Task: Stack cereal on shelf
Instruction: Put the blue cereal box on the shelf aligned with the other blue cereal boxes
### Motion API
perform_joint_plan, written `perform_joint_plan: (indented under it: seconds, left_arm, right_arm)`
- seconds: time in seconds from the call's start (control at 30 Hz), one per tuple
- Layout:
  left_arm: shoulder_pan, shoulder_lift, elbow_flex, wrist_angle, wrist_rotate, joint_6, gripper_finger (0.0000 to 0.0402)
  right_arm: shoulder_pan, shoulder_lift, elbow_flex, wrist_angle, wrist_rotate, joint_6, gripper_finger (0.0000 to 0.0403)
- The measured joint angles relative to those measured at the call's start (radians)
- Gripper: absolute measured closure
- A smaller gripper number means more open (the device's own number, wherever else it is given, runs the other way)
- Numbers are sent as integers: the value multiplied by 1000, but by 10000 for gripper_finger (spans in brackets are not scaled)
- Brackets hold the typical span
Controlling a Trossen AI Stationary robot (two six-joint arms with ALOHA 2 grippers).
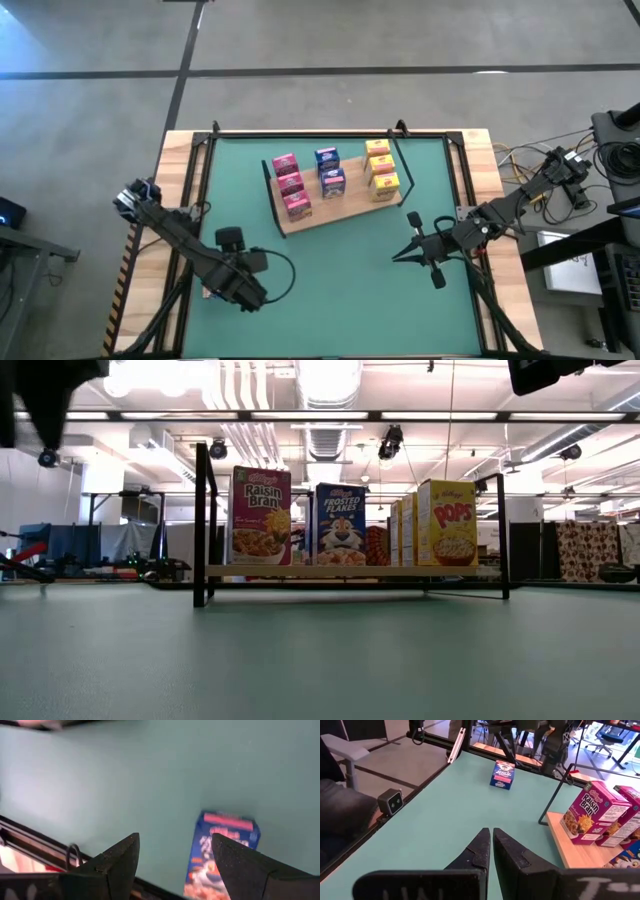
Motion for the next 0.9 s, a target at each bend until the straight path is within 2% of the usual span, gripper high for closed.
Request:
perform_joint_plan:
  seconds: [0.13, 0.23, 0.33, 0.57, 0.77, 0.9]
  left_arm:
    - [-12, 0, -36, 2, 9, -3, 171]
    - [-12, 12, -50, -1, 12, 83, 171]
    - [-12, 32, -48, -3, 54, 63, 171]
    - [-18, 43, -43, -9, 70, 57, 171]
    - [-85, -23, -53, -9, -29, 48, 172]
    - [-128, -122, -93, 2, -48, -82, 194]
  right_arm:
    - [0, 0, 0, 11, 0, 0, 390]
    - [0, 0, 0, 14, 0, 0, 390]
    - [0, 0, 0, 16, 1, -1, 390]
    - [0, 0, 0, 17, 23, -1, 390]
    - [0, 0, 0, 17, 23, 0, 390]
    - [0, 0, 0, 17, 23, 0, 390]
